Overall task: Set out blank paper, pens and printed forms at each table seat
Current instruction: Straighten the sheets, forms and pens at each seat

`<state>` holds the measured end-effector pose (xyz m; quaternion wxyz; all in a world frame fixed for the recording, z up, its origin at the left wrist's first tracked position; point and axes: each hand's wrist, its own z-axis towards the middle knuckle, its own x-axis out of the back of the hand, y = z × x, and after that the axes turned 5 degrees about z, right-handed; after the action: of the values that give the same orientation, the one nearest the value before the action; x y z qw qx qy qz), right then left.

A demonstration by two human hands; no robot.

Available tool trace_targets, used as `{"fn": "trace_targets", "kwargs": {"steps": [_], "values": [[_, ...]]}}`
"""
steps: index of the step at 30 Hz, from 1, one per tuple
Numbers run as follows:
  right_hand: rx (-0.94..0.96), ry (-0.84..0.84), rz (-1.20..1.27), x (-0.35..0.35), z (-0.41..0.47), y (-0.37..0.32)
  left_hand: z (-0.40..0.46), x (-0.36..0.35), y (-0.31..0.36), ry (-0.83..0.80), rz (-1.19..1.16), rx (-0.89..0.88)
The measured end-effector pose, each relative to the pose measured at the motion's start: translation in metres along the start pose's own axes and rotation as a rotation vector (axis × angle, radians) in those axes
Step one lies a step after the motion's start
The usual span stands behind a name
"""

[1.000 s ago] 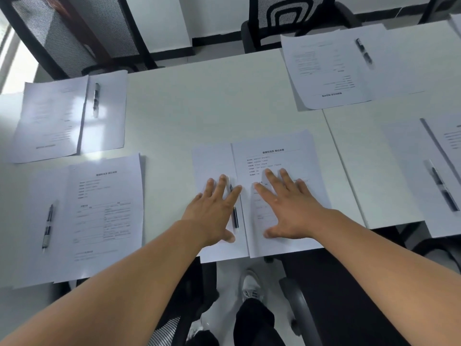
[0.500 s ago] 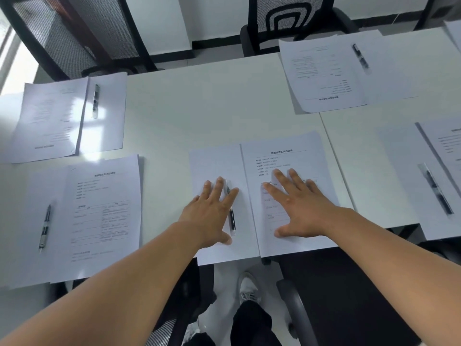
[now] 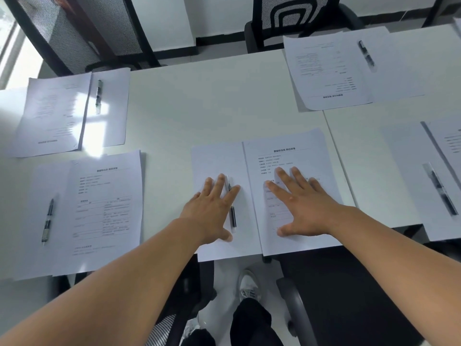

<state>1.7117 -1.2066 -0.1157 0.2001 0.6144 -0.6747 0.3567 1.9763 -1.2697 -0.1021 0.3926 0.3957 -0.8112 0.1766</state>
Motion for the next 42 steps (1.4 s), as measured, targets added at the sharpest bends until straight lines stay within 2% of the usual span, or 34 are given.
{"fn": "trace_targets", "kwargs": {"steps": [17,22,29,42], "values": [[0.001,0.004,-0.036,0.001,0.001,-0.001,0.002,0.005,0.001,-0.054,0.064,0.028],[-0.007,0.059,-0.029,0.025,-0.006,-0.014,-0.012,0.023,-0.004,-0.021,0.095,0.04],[0.048,0.185,-0.11,0.086,-0.024,-0.071,-0.068,0.06,-0.03,0.049,0.118,0.157],[0.285,0.457,-0.239,0.244,-0.082,-0.236,-0.258,0.171,-0.13,0.294,0.141,0.448]]}}
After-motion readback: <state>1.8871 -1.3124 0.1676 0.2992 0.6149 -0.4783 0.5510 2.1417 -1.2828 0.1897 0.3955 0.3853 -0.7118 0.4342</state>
